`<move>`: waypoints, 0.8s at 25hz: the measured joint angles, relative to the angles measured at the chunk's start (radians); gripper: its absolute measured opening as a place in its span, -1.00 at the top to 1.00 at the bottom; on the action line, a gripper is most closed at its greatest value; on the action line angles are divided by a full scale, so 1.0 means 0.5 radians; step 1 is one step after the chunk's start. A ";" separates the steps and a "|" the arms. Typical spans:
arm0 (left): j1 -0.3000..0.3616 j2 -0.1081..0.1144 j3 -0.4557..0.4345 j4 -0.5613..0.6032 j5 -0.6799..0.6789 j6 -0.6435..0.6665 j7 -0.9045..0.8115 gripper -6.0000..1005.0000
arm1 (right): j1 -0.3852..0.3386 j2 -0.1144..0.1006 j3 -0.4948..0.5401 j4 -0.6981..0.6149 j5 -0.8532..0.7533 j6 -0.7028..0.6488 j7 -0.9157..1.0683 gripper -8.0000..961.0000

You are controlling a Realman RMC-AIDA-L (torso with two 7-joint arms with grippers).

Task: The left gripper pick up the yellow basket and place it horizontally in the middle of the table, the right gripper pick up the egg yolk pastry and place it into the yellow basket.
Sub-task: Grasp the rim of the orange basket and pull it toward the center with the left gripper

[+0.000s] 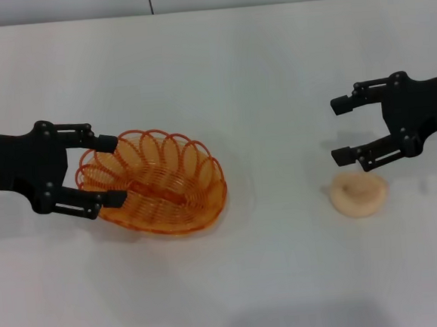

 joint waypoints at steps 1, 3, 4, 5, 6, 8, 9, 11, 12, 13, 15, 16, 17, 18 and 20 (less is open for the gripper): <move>0.000 -0.001 -0.002 0.000 0.000 0.000 0.000 -0.71 | 0.000 0.004 0.000 0.000 0.000 0.001 -0.004 -0.79; 0.000 -0.002 -0.003 0.000 -0.001 -0.001 0.000 -0.71 | -0.001 0.010 0.000 0.000 0.000 0.007 -0.014 -0.79; 0.000 -0.002 -0.004 0.000 -0.001 -0.001 0.000 -0.71 | -0.001 0.011 0.000 0.000 0.000 0.010 -0.016 -0.79; 0.000 -0.002 -0.004 0.000 -0.002 -0.001 0.000 -0.71 | -0.002 0.012 0.000 0.000 0.000 0.012 -0.017 -0.78; 0.000 -0.002 -0.004 0.000 -0.003 -0.001 -0.001 -0.71 | -0.003 0.013 0.000 0.000 0.000 0.014 -0.017 -0.78; 0.000 -0.002 -0.004 0.000 -0.004 -0.002 -0.001 -0.70 | -0.010 0.014 0.000 0.000 0.000 0.014 -0.017 -0.78; 0.000 -0.002 -0.004 0.000 -0.005 -0.002 -0.001 -0.70 | -0.013 0.015 0.000 0.000 0.000 0.015 -0.017 -0.78; 0.000 -0.002 -0.004 0.000 -0.005 -0.002 -0.001 -0.70 | -0.017 0.016 0.000 0.000 0.000 0.016 -0.017 -0.78; 0.000 -0.002 -0.004 0.000 -0.005 -0.002 -0.001 -0.70 | -0.020 0.017 0.000 0.000 0.000 0.017 -0.017 -0.78; 0.000 -0.002 -0.005 0.000 -0.005 -0.002 -0.001 -0.70 | -0.022 0.017 0.000 0.000 0.000 0.018 -0.017 -0.78; 0.000 -0.002 -0.006 0.000 -0.007 -0.004 0.000 -0.70 | -0.025 0.019 0.000 0.000 0.000 0.022 -0.018 -0.78; 0.000 -0.002 -0.007 0.000 -0.008 -0.007 -0.002 -0.70 | -0.026 0.020 0.000 0.000 0.000 0.025 -0.018 -0.78; 0.000 -0.003 -0.007 0.000 -0.008 -0.013 -0.012 -0.70 | -0.026 0.021 0.000 0.000 0.000 0.029 -0.019 -0.78; 0.000 -0.004 -0.007 0.002 -0.009 -0.018 -0.023 -0.70 | -0.026 0.022 0.000 0.000 0.000 0.032 -0.019 -0.78; 0.002 -0.021 -0.007 0.053 -0.020 -0.040 -0.125 -0.70 | -0.026 0.023 0.003 0.000 0.000 0.034 -0.019 -0.78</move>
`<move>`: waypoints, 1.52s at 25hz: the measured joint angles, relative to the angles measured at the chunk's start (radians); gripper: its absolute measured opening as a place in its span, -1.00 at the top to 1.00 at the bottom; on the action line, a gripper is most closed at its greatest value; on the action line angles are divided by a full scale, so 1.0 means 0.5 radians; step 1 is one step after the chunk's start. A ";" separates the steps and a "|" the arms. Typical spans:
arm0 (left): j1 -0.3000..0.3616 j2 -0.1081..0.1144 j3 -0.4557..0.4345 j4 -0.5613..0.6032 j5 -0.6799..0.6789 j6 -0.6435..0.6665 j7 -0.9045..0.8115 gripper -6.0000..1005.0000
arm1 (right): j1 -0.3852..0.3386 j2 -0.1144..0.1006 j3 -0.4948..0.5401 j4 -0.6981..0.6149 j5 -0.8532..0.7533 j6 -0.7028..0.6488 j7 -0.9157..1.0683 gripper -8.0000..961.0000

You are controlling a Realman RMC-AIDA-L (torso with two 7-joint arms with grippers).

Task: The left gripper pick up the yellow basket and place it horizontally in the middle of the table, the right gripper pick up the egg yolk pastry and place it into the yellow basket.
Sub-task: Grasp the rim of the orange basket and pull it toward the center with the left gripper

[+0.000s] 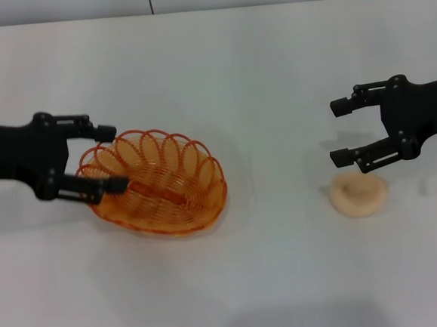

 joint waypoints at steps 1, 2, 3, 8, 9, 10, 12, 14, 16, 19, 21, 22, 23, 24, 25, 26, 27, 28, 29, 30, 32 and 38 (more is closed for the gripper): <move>0.005 -0.012 0.000 0.042 -0.011 -0.010 -0.062 -0.70 | 0.000 0.000 0.003 0.000 0.000 0.001 0.000 -0.78; 0.014 -0.028 0.000 0.090 -0.019 -0.019 -0.135 -0.69 | 0.000 0.001 0.006 0.000 0.000 0.001 0.000 -0.78; 0.032 -0.057 0.001 0.178 -0.028 -0.035 -0.270 -0.69 | 0.000 0.001 0.008 0.000 0.000 0.002 0.000 -0.78; 0.093 -0.140 0.007 0.531 -0.022 -0.060 -0.812 -0.69 | 0.001 0.000 0.007 0.000 0.000 0.005 -0.012 -0.78; 0.099 -0.144 0.009 0.583 -0.018 -0.060 -0.931 -0.69 | 0.000 0.000 0.005 0.000 0.000 0.005 -0.020 -0.78; 0.100 -0.144 0.011 0.617 -0.015 -0.059 -1.000 -0.69 | -0.002 0.000 0.003 -0.002 0.000 0.005 -0.025 -0.78; 0.092 -0.137 0.017 0.721 0.041 -0.055 -1.285 -0.69 | -0.007 0.000 0.001 -0.005 0.000 0.006 -0.031 -0.78; 0.066 -0.117 0.017 0.802 0.155 -0.064 -1.558 -0.69 | -0.017 0.002 -0.002 -0.024 0.000 0.005 -0.035 -0.78; 0.024 -0.088 0.019 0.858 0.305 -0.082 -1.827 -0.69 | -0.019 0.006 -0.003 -0.033 0.000 0.005 -0.035 -0.78; -0.032 -0.059 0.022 0.868 0.453 -0.097 -2.002 -0.68 | -0.021 0.010 -0.003 -0.050 0.000 0.005 -0.037 -0.78; -0.080 -0.046 0.022 0.846 0.611 -0.117 -2.094 -0.68 | -0.021 0.013 -0.003 -0.054 0.000 0.005 -0.040 -0.78; -0.105 -0.048 0.022 0.826 0.692 -0.128 -2.118 -0.68 | -0.019 0.015 -0.003 -0.055 0.000 0.004 -0.041 -0.78; -0.127 -0.052 0.022 0.805 0.765 -0.137 -2.134 -0.68 | -0.016 0.017 -0.003 -0.056 0.000 0.002 -0.042 -0.78; -0.158 -0.060 0.024 0.766 0.838 -0.149 -2.139 -0.68 | -0.016 0.018 -0.003 -0.058 0.000 -0.001 -0.043 -0.78; -0.174 -0.063 0.026 0.744 0.872 -0.156 -2.141 -0.68 | -0.017 0.018 -0.003 -0.065 0.000 -0.004 -0.043 -0.78; -0.202 -0.072 0.039 0.694 0.920 -0.167 -2.142 -0.68 | -0.019 0.019 -0.003 -0.070 0.000 -0.006 -0.043 -0.78; -0.223 -0.078 0.054 0.648 0.948 -0.179 -2.144 -0.68 | -0.022 0.021 -0.003 -0.076 0.000 -0.008 -0.043 -0.78; -0.235 -0.082 0.065 0.623 0.960 -0.187 -2.145 -0.68 | -0.025 0.024 -0.003 -0.080 0.000 -0.009 -0.043 -0.78; -0.250 -0.093 0.084 0.573 0.978 -0.218 -2.148 -0.68 | -0.025 0.026 -0.003 -0.081 0.000 -0.010 -0.046 -0.78; -0.255 -0.100 0.089 0.551 0.984 -0.245 -2.150 -0.67 | -0.025 0.028 -0.003 -0.082 0.000 -0.010 -0.048 -0.78; -0.259 -0.117 0.094 0.488 0.995 -0.305 -2.154 -0.65 | -0.029 0.034 -0.004 -0.083 0.000 -0.010 -0.054 -0.78; -0.295 -0.146 0.151 0.224 1.012 -0.463 -2.142 -0.60 | -0.055 0.039 -0.012 -0.083 0.000 0.005 -0.079 -0.78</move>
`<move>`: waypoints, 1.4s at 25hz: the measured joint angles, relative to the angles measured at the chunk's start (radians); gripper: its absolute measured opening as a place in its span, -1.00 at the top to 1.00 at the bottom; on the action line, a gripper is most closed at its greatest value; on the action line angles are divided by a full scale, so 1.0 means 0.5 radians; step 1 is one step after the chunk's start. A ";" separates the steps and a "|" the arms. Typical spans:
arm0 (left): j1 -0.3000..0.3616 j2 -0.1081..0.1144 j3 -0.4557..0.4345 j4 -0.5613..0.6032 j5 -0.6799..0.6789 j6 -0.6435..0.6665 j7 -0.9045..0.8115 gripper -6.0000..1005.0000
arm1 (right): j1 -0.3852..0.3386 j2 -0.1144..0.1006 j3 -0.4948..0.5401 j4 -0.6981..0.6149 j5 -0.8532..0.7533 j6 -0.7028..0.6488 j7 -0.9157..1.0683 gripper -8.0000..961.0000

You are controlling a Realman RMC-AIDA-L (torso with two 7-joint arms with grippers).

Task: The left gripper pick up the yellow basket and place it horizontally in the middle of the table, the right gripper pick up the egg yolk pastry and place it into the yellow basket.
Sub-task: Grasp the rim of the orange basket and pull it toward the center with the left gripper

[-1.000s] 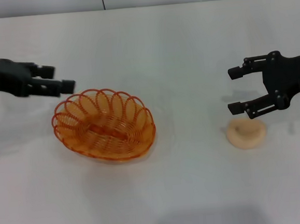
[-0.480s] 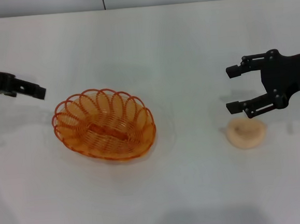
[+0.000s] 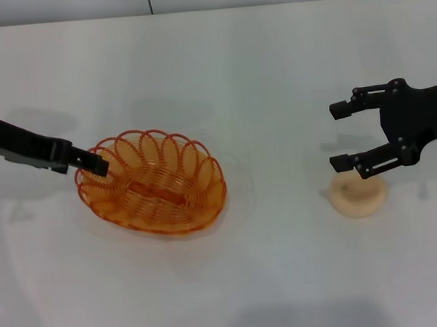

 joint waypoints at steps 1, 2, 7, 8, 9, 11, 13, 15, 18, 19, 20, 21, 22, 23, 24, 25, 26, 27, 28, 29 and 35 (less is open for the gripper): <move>0.001 -0.007 0.016 -0.019 0.002 -0.027 -0.001 -0.59 | 0.000 0.001 0.000 0.000 0.000 0.001 -0.001 -0.78; 0.003 -0.013 0.026 -0.027 0.003 -0.045 -0.004 -0.59 | 0.000 0.001 0.000 0.000 0.000 0.002 -0.001 -0.78; 0.017 -0.040 0.051 -0.054 0.008 -0.152 -0.013 -0.54 | -0.011 0.007 0.003 0.000 0.001 0.011 -0.029 -0.78; 0.018 -0.045 0.051 -0.059 0.009 -0.172 -0.013 -0.53 | -0.012 0.008 0.003 0.000 0.001 0.014 -0.033 -0.78; 0.019 -0.048 0.051 -0.060 0.009 -0.186 -0.012 -0.53 | -0.014 0.010 0.003 0.000 0.002 0.016 -0.035 -0.78; 0.022 -0.050 0.052 -0.064 0.008 -0.209 -0.007 -0.51 | -0.016 0.014 0.004 0.000 0.002 0.019 -0.039 -0.78; 0.022 -0.052 0.057 -0.080 0.010 -0.232 0.001 -0.49 | -0.018 0.020 0.011 0.000 0.002 0.023 -0.046 -0.78; 0.018 -0.056 0.075 -0.093 0.012 -0.255 0.002 -0.48 | -0.020 0.023 0.017 0.000 0.003 0.027 -0.052 -0.78; 0.014 -0.065 0.099 -0.097 0.013 -0.273 -0.005 -0.28 | -0.022 0.023 0.021 0.000 0.004 0.028 -0.054 -0.78; 0.013 -0.065 0.100 -0.097 0.013 -0.273 -0.007 -0.19 | -0.022 0.023 0.021 0.000 0.004 0.028 -0.054 -0.78; 0.011 -0.066 0.100 -0.097 0.014 -0.270 -0.009 -0.10 | -0.023 0.023 0.021 0.000 0.004 0.028 -0.054 -0.78; 0.010 -0.066 0.100 -0.098 0.015 -0.268 -0.010 0.00 | -0.023 0.022 0.021 0.000 0.004 0.028 -0.054 -0.78; 0.010 -0.066 0.101 -0.098 0.015 -0.266 -0.011 0.05 | -0.023 0.022 0.021 0.000 0.004 0.028 -0.054 -0.78; 0.010 -0.066 0.101 -0.098 0.015 -0.265 -0.012 0.10 | -0.023 0.022 0.021 0.000 0.004 0.028 -0.054 -0.78; 0.010 -0.066 0.101 -0.098 0.015 -0.264 -0.012 0.15 | -0.024 0.022 0.021 0.000 0.004 0.028 -0.054 -0.78; 0.011 -0.067 0.101 -0.098 0.015 -0.263 -0.013 0.20 | -0.025 0.022 0.021 0.000 0.004 0.028 -0.055 -0.78; 0.012 -0.068 0.101 -0.099 0.015 -0.262 -0.013 0.26 | -0.026 0.022 0.021 0.000 0.004 0.028 -0.056 -0.78; 0.014 -0.068 0.101 -0.099 0.014 -0.262 -0.014 0.31 | -0.026 0.022 0.022 0.000 0.004 0.028 -0.056 -0.78; 0.014 -0.069 0.101 -0.099 0.011 -0.261 -0.016 0.36 | -0.026 0.021 0.023 0.000 0.004 0.028 -0.057 -0.78; 0.014 -0.069 0.101 -0.099 0.008 -0.260 -0.022 0.41 | -0.026 0.020 0.023 0.000 0.003 0.028 -0.057 -0.78; 0.019 -0.075 0.094 -0.086 -0.046 -0.227 -0.077 0.83 | -0.058 0.017 0.028 -0.033 0.018 0.028 -0.060 -0.78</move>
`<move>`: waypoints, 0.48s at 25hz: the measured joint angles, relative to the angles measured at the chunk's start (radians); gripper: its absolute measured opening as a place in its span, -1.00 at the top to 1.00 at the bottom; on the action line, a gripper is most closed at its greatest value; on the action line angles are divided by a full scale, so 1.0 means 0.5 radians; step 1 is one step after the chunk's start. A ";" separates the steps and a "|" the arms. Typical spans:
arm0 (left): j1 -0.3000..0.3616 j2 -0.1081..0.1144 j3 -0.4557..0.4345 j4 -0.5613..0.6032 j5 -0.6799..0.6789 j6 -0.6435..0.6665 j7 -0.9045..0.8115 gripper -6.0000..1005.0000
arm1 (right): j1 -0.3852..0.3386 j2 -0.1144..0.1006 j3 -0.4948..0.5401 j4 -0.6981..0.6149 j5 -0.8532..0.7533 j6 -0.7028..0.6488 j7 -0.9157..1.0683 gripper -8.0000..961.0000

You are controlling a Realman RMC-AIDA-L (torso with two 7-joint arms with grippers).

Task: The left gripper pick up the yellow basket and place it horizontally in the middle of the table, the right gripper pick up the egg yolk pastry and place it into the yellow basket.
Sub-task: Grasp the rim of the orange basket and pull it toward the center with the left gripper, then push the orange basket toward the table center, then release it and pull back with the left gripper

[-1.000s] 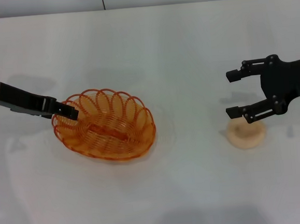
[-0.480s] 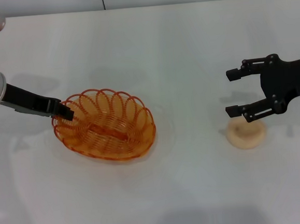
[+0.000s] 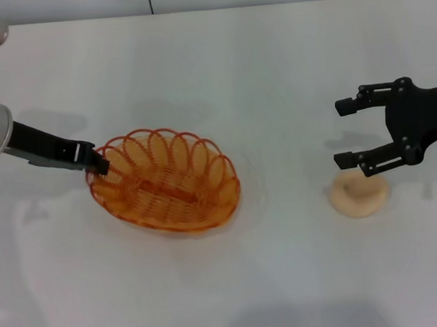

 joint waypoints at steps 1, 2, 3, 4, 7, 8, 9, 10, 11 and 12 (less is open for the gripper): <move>0.002 0.000 -0.001 0.007 -0.029 0.017 -0.018 0.83 | -0.014 0.001 0.000 -0.022 0.002 0.000 0.000 -0.78; 0.003 0.000 -0.003 0.010 -0.068 0.038 -0.041 0.83 | -0.027 0.002 0.001 -0.047 0.003 0.000 0.000 -0.78; 0.003 0.000 -0.003 0.010 -0.068 0.038 -0.041 0.83 | -0.037 0.004 0.001 -0.062 0.004 0.001 0.000 -0.78; 0.001 0.000 -0.001 0.013 -0.139 0.073 -0.109 0.84 | -0.049 0.006 0.002 -0.082 0.004 0.001 0.000 -0.78; -0.016 -0.004 0.007 0.014 -0.172 0.093 -0.235 0.84 | -0.064 0.008 0.002 -0.108 0.005 0.004 0.000 -0.78; -0.027 -0.016 0.008 0.014 -0.173 0.096 -0.282 0.84 | -0.066 0.008 0.002 -0.110 0.005 0.006 0.000 -0.78; -0.039 -0.030 0.009 0.014 -0.174 0.096 -0.334 0.84 | -0.067 0.007 0.002 -0.111 0.005 0.008 0.000 -0.78; -0.049 -0.041 0.010 0.014 -0.176 0.095 -0.374 0.84 | -0.068 0.006 0.002 -0.111 0.006 0.011 0.000 -0.78; -0.061 -0.050 0.017 0.014 -0.176 0.092 -0.416 0.84 | -0.070 0.004 0.002 -0.111 0.006 0.013 -0.005 -0.78; -0.074 -0.058 0.032 0.014 -0.176 0.089 -0.469 0.84 | -0.072 0.002 0.003 -0.111 0.006 0.014 -0.012 -0.78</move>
